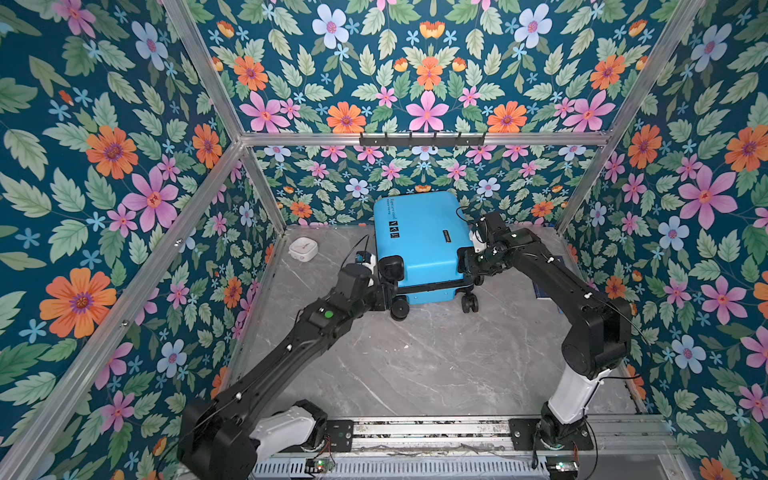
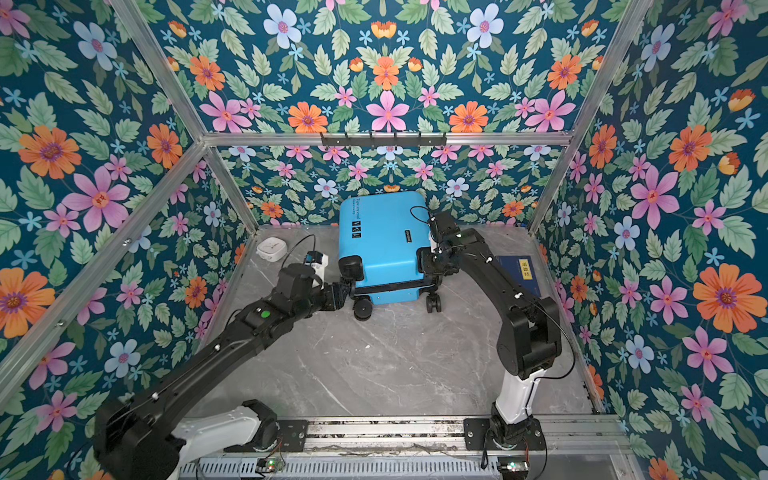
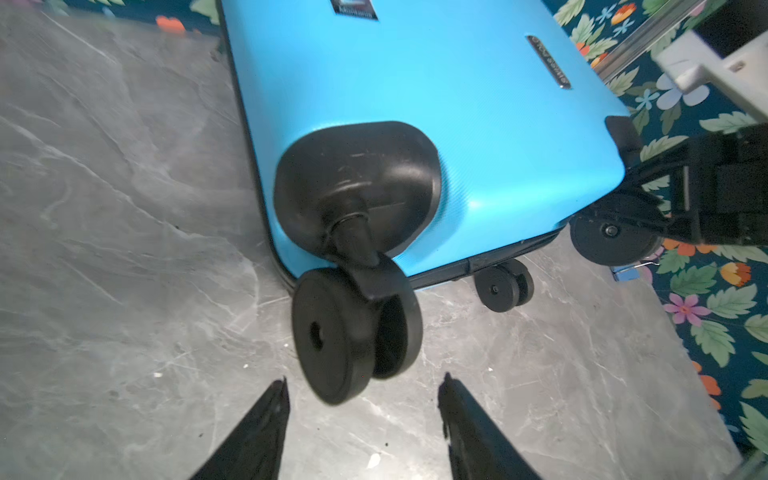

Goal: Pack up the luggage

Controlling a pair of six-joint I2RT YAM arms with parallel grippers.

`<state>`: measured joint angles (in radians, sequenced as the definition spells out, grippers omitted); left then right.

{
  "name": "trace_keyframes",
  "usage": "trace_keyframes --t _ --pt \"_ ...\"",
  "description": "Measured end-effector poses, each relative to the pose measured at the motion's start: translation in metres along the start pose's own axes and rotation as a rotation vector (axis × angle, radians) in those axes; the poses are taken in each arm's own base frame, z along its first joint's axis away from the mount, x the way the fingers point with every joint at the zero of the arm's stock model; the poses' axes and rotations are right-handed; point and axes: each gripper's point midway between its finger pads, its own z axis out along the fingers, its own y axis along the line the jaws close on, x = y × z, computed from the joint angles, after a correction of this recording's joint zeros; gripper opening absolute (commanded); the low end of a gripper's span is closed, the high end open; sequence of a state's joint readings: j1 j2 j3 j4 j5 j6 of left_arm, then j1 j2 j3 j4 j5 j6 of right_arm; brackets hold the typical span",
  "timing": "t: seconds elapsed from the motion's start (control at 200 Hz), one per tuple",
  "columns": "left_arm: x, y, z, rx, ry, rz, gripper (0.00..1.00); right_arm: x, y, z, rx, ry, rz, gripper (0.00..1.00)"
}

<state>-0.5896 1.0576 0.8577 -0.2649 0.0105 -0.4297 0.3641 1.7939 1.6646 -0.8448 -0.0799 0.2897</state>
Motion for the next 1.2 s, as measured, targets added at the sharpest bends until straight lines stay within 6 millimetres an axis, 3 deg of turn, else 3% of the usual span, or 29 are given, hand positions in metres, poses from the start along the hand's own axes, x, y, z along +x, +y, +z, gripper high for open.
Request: trace_keyframes --t 0.05,0.275,0.375,0.475,0.545,0.615,0.7,0.75,0.885,1.2 --pt "-0.002 0.003 -0.013 0.012 -0.074 0.025 0.99 0.000 0.000 0.000 -0.006 -0.001 0.001 0.19" --pt "-0.043 0.006 -0.073 0.053 -0.439 0.058 1.00 0.000 0.001 0.002 -0.021 -0.002 0.006 0.22" --pt "-0.034 0.011 -0.080 0.072 -0.519 0.081 1.00 0.000 0.002 0.003 -0.024 -0.001 0.008 0.23" --pt "-0.014 0.012 -0.070 0.110 -0.517 0.107 1.00 0.001 0.002 0.004 -0.029 -0.001 0.012 0.24" --pt "0.005 0.016 -0.055 0.124 -0.496 0.114 0.90 0.001 0.002 0.004 -0.034 -0.002 0.013 0.24" --pt "0.039 0.028 -0.033 0.123 -0.454 0.098 0.83 0.001 0.002 0.004 -0.035 -0.001 0.013 0.25" --pt "0.093 0.051 -0.006 0.092 -0.366 0.070 0.77 0.001 0.002 0.004 -0.035 -0.001 0.014 0.24" --pt "0.110 0.060 0.003 0.065 -0.326 0.061 0.73 0.001 0.002 0.004 -0.036 -0.002 0.014 0.24" --pt "0.094 0.054 0.011 0.078 -0.405 0.051 0.64 0.002 0.003 0.002 -0.041 -0.005 0.020 0.25" --pt "0.118 0.061 0.051 0.064 -0.361 0.064 0.45 0.002 0.004 0.002 -0.052 -0.011 0.027 0.25"
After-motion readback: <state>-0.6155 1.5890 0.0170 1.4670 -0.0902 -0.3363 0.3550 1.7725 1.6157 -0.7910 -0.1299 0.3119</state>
